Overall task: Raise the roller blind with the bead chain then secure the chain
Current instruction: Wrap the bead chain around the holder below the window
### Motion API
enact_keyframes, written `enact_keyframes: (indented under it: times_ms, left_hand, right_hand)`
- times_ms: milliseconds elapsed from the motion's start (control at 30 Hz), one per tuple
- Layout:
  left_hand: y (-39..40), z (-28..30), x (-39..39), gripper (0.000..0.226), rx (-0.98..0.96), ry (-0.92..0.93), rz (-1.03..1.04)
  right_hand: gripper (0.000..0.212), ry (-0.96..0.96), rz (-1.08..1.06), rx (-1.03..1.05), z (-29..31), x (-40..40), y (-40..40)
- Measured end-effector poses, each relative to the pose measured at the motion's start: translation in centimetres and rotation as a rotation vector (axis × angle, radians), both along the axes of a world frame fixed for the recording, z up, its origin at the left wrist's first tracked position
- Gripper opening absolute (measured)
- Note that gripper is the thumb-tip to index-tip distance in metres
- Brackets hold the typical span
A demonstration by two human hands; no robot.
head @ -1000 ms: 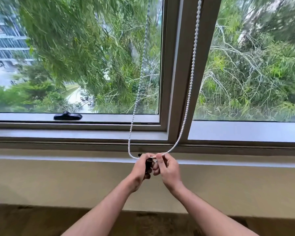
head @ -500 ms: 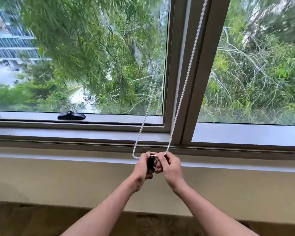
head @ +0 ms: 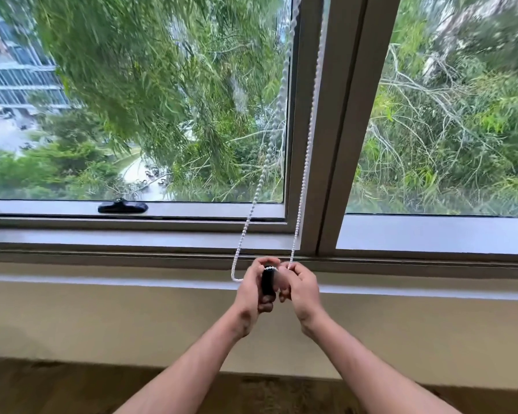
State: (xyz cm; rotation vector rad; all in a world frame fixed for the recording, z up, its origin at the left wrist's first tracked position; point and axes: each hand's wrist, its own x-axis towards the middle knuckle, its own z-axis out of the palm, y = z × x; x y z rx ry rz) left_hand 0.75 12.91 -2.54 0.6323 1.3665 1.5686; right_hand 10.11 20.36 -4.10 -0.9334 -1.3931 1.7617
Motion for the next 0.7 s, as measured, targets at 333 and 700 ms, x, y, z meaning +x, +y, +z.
enact_keyframes:
  times_ms: [333, 700]
  left_hand:
    - [0.4, 1.0, 0.6, 0.038, 0.044, -0.092, -0.059]
    - [-0.5, 1.1, -0.5, 0.039, -0.029, -0.141, 0.04]
  right_hand:
    - [0.017, 0.071, 0.088, -0.176, -0.3, 0.0, 0.8]
    - [0.034, 0.201, 0.323, -0.293, -1.1, 0.0, 0.5]
